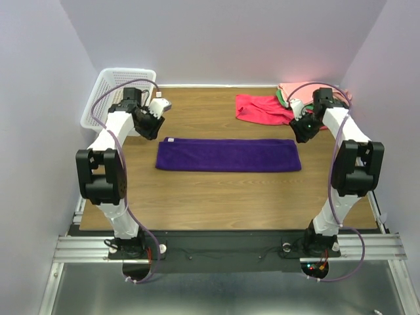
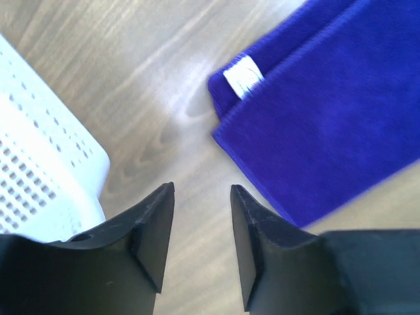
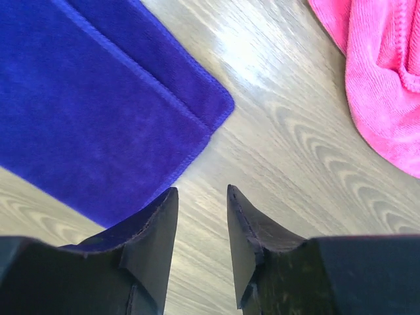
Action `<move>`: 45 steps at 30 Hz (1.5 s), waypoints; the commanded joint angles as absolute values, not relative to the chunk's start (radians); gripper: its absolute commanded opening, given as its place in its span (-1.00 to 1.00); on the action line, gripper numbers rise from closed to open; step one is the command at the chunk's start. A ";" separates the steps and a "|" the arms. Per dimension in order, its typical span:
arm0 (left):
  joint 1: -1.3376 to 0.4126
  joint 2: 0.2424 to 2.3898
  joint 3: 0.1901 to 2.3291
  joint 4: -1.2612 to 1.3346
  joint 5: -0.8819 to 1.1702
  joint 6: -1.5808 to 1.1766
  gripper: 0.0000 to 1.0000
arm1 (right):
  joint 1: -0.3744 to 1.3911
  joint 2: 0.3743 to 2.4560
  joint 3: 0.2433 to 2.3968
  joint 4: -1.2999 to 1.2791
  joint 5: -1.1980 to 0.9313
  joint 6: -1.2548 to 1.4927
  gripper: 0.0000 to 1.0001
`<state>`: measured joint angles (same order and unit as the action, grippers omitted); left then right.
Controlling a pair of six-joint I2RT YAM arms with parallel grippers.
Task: Roll the towels
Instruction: Fold the towel
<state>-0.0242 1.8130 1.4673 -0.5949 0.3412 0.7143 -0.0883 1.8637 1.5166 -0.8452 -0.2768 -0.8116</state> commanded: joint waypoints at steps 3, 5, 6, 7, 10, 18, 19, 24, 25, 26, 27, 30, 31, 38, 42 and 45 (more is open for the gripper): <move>-0.043 1.735 1.379 -0.661 0.377 0.638 -0.25 | -0.060 1.845 1.454 -0.894 -0.339 -0.808 -0.20; -0.058 1.747 1.359 -0.663 0.367 0.632 -0.28 | -0.046 1.845 1.404 -0.894 -0.322 -0.821 -0.22; -0.070 1.759 1.350 -0.660 0.354 0.626 -0.28 | -0.037 1.845 1.387 -0.894 -0.318 -0.828 -0.23; -0.074 1.764 1.333 -0.652 0.348 0.614 -0.28 | -0.035 1.845 1.372 -0.894 -0.314 -0.837 -0.24; -0.089 1.785 1.322 -0.637 0.357 0.598 -0.29 | -0.034 1.844 1.318 -0.894 -0.308 -0.850 -0.25; -0.175 1.908 1.382 -0.615 0.308 0.510 -0.29 | -0.012 1.813 1.145 -0.896 -0.239 -0.919 -0.30; -0.182 1.930 1.426 -0.617 0.307 0.500 -0.29 | -0.008 1.807 1.119 -0.899 -0.229 -0.926 -0.30; -0.187 2.100 1.645 -0.649 0.270 0.460 -0.29 | 0.055 1.769 1.065 -0.965 -0.229 -0.951 -0.29; -0.187 2.126 1.684 -0.649 0.262 0.453 -0.29 | 0.066 1.766 1.060 -0.977 -0.235 -0.954 -0.30; -0.189 2.150 1.724 -0.660 0.255 0.451 -0.29 | 0.090 1.760 1.052 -1.000 -0.238 -0.956 -0.29; -0.189 2.204 1.770 -0.669 0.252 0.449 -0.29 | 0.103 1.756 1.051 -1.012 -0.242 -0.957 -0.30; -0.196 2.302 1.957 -0.702 0.267 0.448 -0.27 | 0.165 1.743 1.057 -1.064 -0.268 -0.956 -0.29; -0.199 2.322 2.039 -0.707 0.275 0.452 -0.24 | 0.185 1.741 1.061 -1.077 -0.278 -0.953 -0.29; -0.203 2.294 2.105 -0.651 0.316 0.416 -0.04 | 0.321 1.727 1.221 -1.167 -0.416 -0.861 -0.29; -0.187 2.081 1.944 -0.563 0.342 0.394 -0.01 | 0.281 1.701 1.340 -1.163 -0.408 -0.851 -0.30; -0.189 1.993 1.850 -0.554 0.341 0.390 -0.01 | 0.270 1.723 1.390 -1.147 -0.371 -0.848 -0.29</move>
